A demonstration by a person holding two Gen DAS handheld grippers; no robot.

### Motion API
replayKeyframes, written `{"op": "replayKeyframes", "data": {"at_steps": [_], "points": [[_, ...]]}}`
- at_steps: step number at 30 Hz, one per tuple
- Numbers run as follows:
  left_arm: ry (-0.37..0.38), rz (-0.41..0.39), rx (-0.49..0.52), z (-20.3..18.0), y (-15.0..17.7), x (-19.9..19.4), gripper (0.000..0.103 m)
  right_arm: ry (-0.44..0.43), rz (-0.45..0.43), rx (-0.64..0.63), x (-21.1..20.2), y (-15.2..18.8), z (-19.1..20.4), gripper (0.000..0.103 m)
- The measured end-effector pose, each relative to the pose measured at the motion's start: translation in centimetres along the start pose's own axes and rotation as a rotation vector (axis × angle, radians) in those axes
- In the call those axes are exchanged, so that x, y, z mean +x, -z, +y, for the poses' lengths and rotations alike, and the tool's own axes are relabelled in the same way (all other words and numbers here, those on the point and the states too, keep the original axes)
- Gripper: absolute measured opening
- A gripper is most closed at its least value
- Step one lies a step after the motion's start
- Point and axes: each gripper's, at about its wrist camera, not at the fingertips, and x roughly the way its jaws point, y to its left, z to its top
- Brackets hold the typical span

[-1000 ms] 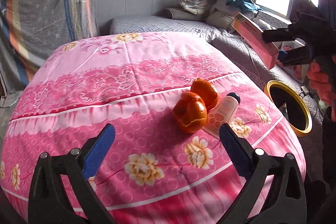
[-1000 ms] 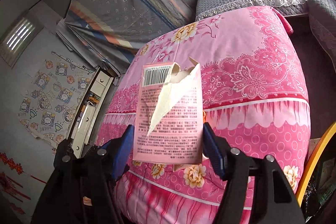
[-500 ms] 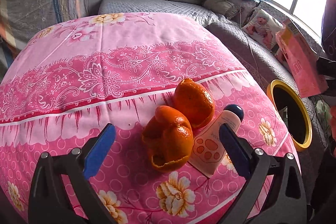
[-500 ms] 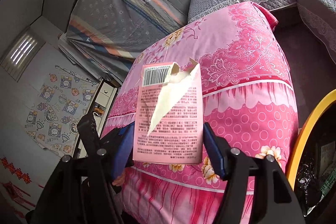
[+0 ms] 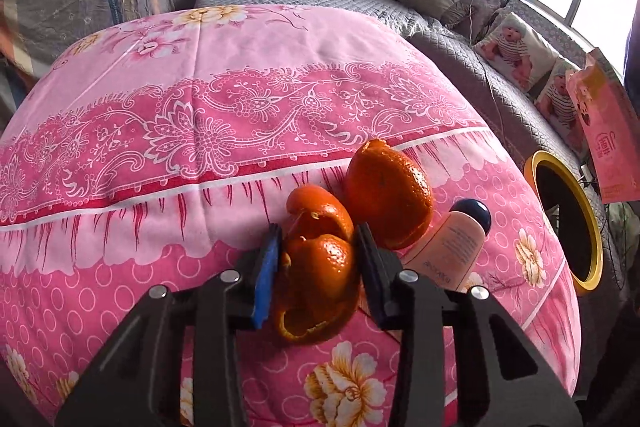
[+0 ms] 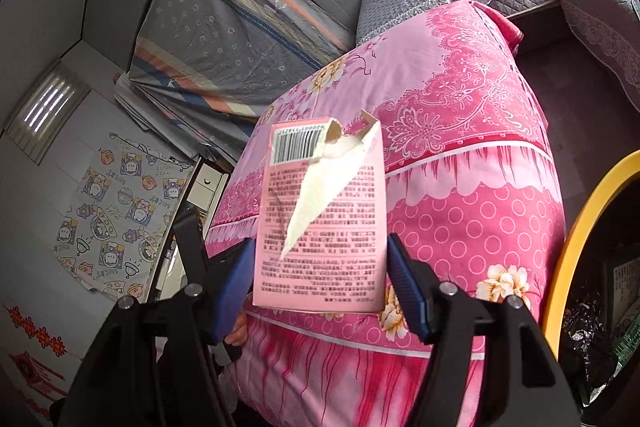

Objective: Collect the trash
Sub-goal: 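Grasp the orange peel with the left gripper while the right holds the pink box, then lift the orange peel and pink box toward the yellow bin with both grippers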

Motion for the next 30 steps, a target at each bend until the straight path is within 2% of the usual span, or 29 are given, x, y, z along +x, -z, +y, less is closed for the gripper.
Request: {"op": "replayKeyframes", "data": {"at_steps": [3,7,12,15,22,30], "points": [[0.032,-0.028,-0.032,0.3,-0.1,-1.7,0.031,-0.002,0.000,-0.010,-0.3,0.3,0.4,0.062],[0.008,-0.131,-0.048,0.1,0.0,-6.3,0.031,-0.023,0.006,-0.045,-0.4,0.6,1.7,0.062],[-0.146,-0.299,-0.061,-0.8,1.0,-12.6,0.031,-0.088,0.048,-0.095,0.6,1.3,4.4,0.062],[-0.194,-0.360,-0.073,-1.1,1.4,-15.4,0.031,-0.126,0.073,-0.120,1.2,1.7,6.1,0.062],[-0.217,-0.427,-0.097,-1.7,1.9,-19.3,0.031,-0.149,0.100,-0.167,1.9,2.6,8.7,0.062],[-0.183,-0.455,-0.050,-4.0,1.9,-20.5,0.031,-0.139,0.062,-0.161,0.4,2.6,8.2,0.062]]}}
